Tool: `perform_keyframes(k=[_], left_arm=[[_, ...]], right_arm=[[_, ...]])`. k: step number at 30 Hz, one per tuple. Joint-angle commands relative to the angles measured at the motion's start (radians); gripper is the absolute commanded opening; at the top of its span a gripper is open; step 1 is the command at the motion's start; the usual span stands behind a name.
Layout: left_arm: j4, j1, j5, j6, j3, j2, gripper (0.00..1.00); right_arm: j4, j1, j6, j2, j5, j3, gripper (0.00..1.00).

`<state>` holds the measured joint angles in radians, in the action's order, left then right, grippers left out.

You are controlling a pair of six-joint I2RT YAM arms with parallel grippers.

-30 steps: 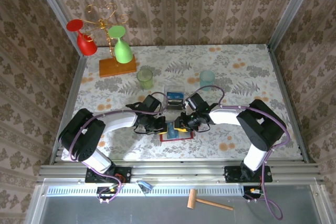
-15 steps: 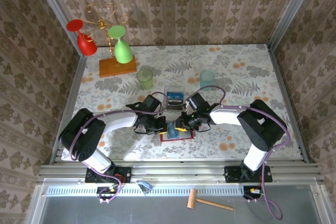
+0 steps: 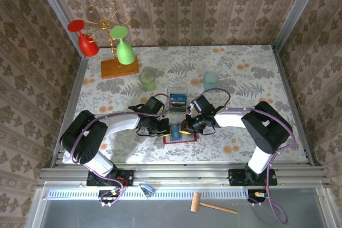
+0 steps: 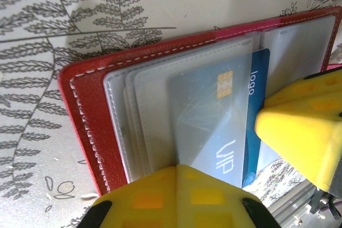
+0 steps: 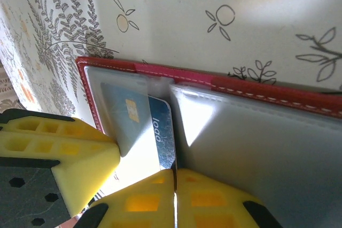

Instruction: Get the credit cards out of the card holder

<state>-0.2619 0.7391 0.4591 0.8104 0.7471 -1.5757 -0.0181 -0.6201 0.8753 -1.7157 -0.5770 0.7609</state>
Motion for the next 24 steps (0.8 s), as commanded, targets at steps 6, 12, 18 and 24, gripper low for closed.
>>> perform_keyframes(k=[6,12,18,24], left_arm=[[-0.037,0.007,-0.024,-0.016,-0.015,-0.026,0.05],[-0.037,0.007,-0.023,-0.016,-0.018,-0.025,0.05],[-0.037,0.008,-0.026,-0.014,-0.018,-0.023,0.05],[-0.040,0.007,-0.023,-0.014,-0.014,-0.021,0.05]], right_arm=[[0.018,0.024,-0.008,0.039,-0.004,-0.024,0.05],[0.049,0.046,-0.028,0.066,-0.001,-0.038,0.05],[0.118,0.069,-0.067,0.100,0.024,-0.038,0.05],[0.199,0.080,-0.109,0.141,0.060,-0.022,0.05]])
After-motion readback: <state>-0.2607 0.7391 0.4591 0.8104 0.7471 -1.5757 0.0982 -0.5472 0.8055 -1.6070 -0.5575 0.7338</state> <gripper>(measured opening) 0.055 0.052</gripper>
